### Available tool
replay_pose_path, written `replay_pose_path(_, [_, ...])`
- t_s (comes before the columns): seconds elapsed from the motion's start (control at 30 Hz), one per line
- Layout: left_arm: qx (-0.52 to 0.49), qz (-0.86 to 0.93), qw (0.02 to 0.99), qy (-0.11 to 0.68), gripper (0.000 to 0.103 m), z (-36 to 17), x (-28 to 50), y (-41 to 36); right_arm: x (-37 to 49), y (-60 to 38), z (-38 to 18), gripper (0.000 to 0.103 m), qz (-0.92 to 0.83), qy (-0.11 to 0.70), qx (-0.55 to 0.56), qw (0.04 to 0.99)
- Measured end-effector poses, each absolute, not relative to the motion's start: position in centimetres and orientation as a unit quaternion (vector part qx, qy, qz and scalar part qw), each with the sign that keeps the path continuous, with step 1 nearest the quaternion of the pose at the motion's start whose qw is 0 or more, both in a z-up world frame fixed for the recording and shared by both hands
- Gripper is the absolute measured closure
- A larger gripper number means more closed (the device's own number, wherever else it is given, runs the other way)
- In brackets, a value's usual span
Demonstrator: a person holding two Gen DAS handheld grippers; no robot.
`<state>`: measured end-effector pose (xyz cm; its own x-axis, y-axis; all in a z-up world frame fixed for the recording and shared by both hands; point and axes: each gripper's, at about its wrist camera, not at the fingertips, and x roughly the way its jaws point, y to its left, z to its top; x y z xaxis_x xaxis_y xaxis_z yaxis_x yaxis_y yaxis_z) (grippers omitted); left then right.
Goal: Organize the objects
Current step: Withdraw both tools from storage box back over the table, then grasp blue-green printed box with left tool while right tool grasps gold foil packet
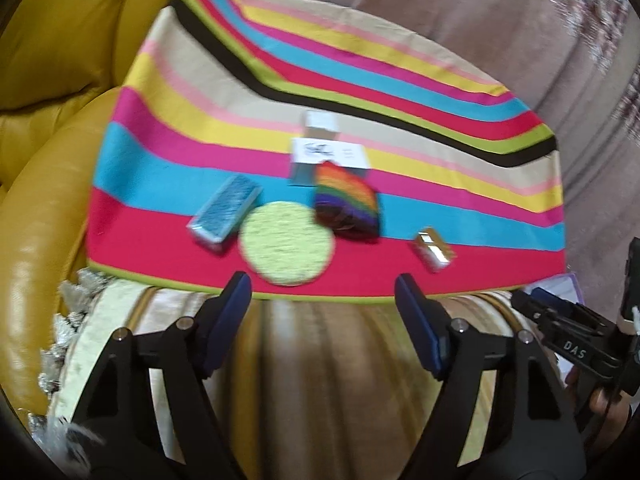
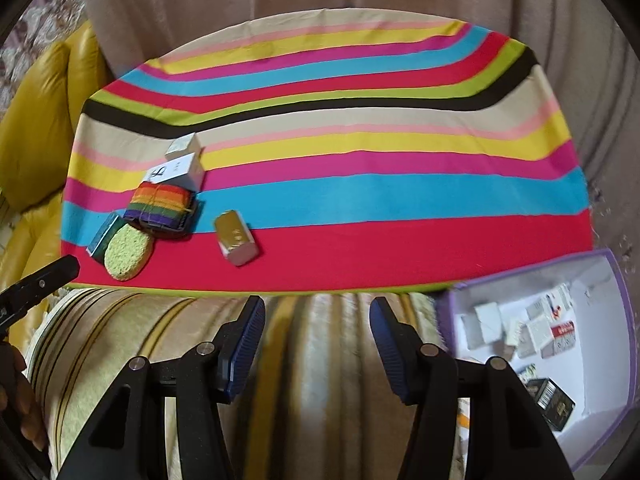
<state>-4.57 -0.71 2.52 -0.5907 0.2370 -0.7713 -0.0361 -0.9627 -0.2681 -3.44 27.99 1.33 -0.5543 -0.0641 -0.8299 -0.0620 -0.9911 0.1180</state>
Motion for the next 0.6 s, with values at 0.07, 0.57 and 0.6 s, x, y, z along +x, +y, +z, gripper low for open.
replay_pose_path(0.07, [-0.449, 0.885, 0.059, -0.11, 0.029, 2.1, -4.8, -2.1, -4.1, 27.1, 1.2, 0.047, -0.878, -0.057, 0.474, 0.008])
replay_pose_path(0.57, [-0.512, 0.848, 0.041, -0.129, 0.031, -0.7, -8.6, -6.4, -9.1, 23.0, -0.5, 0.047, -0.866, -0.009, 0.499, 0.044])
replay_pose_path(0.6, [-0.512, 0.849, 0.037, -0.125, 0.031, -0.7, -8.9, -6.4, -9.3, 22.8, -0.5, 0.047, -0.865, -0.007, 0.499, 0.046])
